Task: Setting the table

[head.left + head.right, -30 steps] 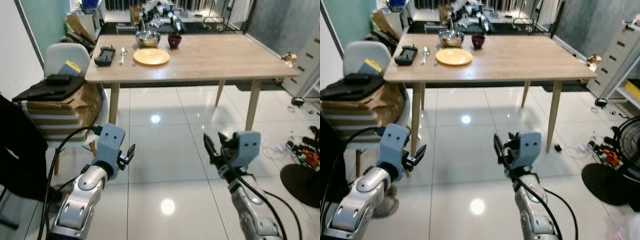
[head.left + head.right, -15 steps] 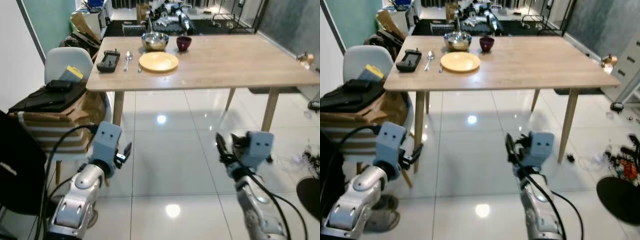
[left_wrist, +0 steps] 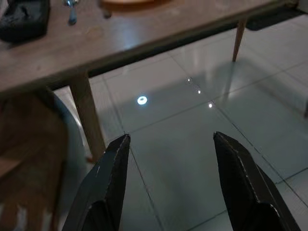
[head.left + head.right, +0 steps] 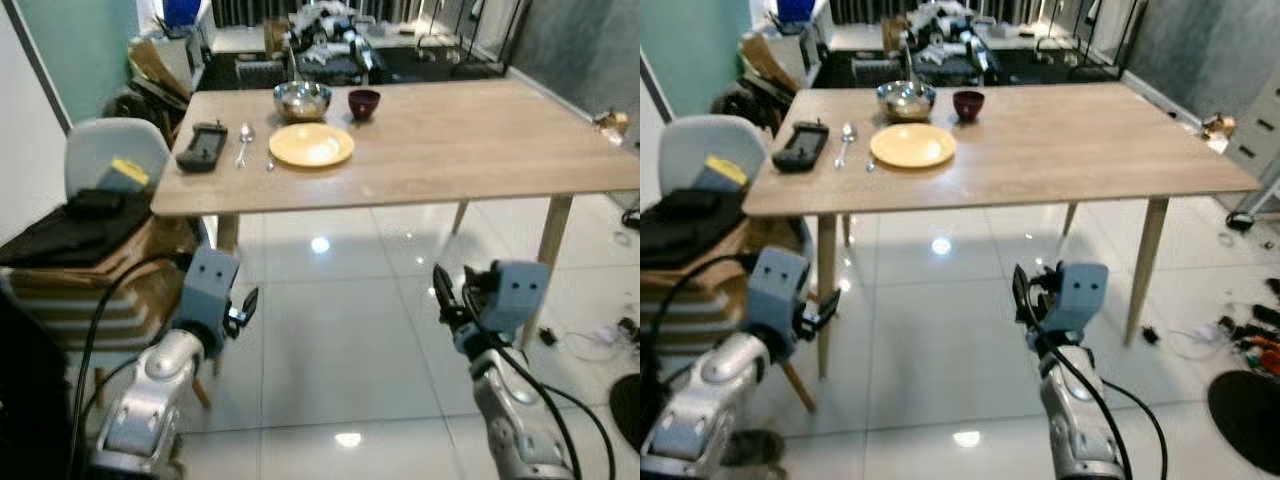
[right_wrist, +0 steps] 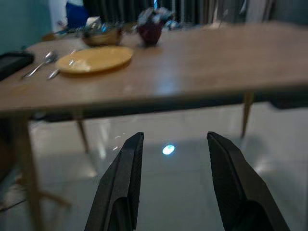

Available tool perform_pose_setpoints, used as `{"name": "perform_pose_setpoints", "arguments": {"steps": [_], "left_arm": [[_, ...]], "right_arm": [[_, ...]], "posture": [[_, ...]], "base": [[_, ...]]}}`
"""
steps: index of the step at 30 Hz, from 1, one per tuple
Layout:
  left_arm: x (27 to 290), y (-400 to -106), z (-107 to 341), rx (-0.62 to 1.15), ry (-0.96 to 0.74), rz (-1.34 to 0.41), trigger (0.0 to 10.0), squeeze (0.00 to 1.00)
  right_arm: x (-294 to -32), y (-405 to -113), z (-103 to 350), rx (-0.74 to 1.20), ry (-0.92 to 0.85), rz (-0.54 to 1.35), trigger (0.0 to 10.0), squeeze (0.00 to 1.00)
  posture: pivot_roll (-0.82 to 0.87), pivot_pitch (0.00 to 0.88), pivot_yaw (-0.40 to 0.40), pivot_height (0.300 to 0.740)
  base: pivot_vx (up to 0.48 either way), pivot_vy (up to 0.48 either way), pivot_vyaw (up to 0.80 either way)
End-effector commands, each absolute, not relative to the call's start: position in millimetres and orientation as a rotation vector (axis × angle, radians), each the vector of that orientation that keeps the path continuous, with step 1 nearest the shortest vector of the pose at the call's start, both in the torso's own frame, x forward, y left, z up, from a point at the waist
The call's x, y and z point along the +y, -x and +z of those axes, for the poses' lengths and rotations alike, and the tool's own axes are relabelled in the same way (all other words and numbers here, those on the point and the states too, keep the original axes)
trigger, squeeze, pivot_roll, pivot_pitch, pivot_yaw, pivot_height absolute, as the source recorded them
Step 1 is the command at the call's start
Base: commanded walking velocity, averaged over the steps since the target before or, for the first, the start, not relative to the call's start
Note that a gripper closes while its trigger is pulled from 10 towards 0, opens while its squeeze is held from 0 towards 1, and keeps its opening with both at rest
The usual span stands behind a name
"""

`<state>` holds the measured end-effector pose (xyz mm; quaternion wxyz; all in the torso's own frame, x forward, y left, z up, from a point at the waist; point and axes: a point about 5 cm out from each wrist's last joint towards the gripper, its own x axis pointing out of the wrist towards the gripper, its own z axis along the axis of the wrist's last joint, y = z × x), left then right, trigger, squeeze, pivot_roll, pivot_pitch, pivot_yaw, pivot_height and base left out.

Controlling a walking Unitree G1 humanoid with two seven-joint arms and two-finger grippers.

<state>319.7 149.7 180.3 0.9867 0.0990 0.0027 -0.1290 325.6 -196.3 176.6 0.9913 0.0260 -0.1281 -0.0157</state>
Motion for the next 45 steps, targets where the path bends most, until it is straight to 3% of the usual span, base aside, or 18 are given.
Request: {"name": "perform_pose_setpoints", "arguments": {"steps": [1,14,26,38,45], "left_arm": [[156.5,-316.9,177.9,0.022,-0.212,-0.278,10.0,0.00],[148.1,-311.5,183.8,0.004,-0.206,-0.420,10.0,0.00],[150.0,-310.4,183.0,0.006,-0.205,-0.421,10.0,0.00],[151.7,-311.4,183.3,0.001,-0.208,-0.411,10.0,0.00],[154.2,-312.4,183.4,-0.001,-0.208,-0.398,10.0,0.00]], "right_arm": [[-195.7,-324.8,166.9,-0.216,-0.044,-0.062,10.0,0.00],[-200.4,-323.8,162.1,-0.196,-0.095,-0.093,10.0,0.00],[-199.9,-325.3,162.2,-0.192,-0.095,-0.083,10.0,0.00],[-190.1,-327.5,166.4,-0.211,-0.099,-0.024,10.0,0.00],[-168.1,-327.4,172.3,-0.231,-0.130,0.115,10.0,0.00]], "posture": [[0.14,0.105,0.069,0.740],[0.14,0.109,0.071,0.740],[0.14,0.109,0.067,0.740],[0.14,0.097,0.064,0.740],[0.15,0.096,0.061,0.740]], "base": [[0.458,0.000,0.00],[0.458,0.000,0.00],[0.458,0.000,-0.57],[0.458,0.000,0.00],[0.458,0.000,0.00]]}}
